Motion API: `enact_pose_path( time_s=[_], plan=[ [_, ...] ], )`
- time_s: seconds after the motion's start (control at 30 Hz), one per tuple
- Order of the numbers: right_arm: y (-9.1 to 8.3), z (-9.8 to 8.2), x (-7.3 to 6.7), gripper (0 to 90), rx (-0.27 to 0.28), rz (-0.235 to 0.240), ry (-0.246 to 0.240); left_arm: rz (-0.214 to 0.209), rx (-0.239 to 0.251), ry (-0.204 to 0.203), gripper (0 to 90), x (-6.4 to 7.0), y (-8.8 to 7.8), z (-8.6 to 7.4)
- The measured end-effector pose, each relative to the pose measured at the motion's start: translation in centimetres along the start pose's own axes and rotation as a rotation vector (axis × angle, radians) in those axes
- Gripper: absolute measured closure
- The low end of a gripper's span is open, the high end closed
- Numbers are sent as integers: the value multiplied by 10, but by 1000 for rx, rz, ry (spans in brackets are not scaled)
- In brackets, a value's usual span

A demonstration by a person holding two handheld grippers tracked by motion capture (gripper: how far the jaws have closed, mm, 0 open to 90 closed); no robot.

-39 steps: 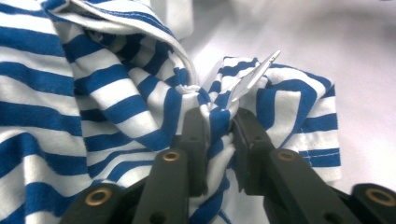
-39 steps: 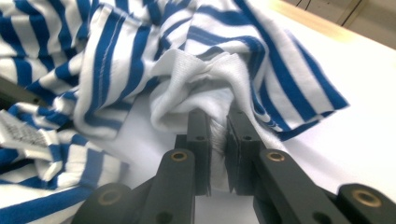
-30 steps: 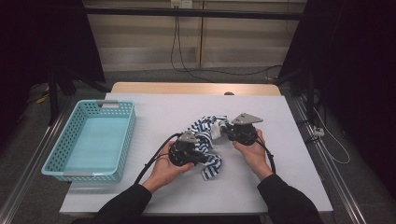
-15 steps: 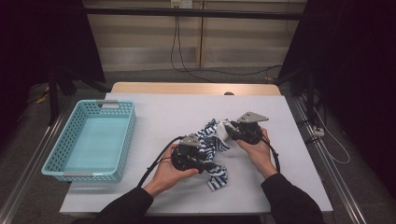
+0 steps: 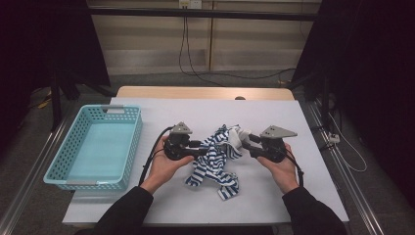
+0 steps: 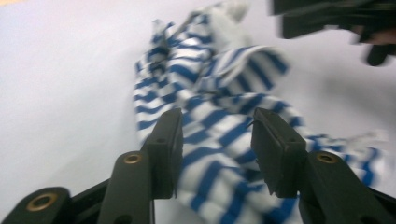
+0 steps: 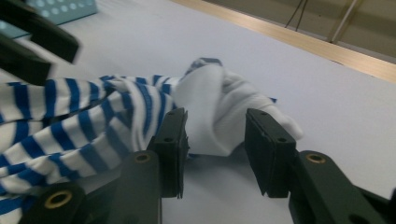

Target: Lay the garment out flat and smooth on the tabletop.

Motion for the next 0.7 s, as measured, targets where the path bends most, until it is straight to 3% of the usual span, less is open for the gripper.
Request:
enact_pose_path(
  time_s=[0.17,0.3,0.37,0.43,0.53,0.6,0.7],
  plan=[
    [1,5,-19,614,8,73,0,22,-21,-22,546,-13,20,-6],
    [4,5,-32,637,7,117,-10,55,-60,31,524,-12,31,-11],
    [8,1,-37,649,-20,123,-23,74,-90,58,471,-12,34,-17],
    [12,-5,-39,673,-56,111,-41,75,-118,78,516,-12,36,-22],
    [15,-13,-43,765,-86,136,-44,105,-142,114,687,-12,36,-26],
    [14,-14,-44,816,-94,157,-43,96,-147,108,778,-12,35,-27],
    [13,-15,-44,880,-102,173,-47,102,-139,84,844,-15,32,-27]
  ],
)
Point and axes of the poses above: each handheld gripper's, and its own axes: y roughly forward along the jaws, z roughly out of its top, x roughly to its right, the point moved 5 cm from there along y, roughly forward along the jaws, and after that the axes turned 9 degrees about x, right-handed, at the moved point
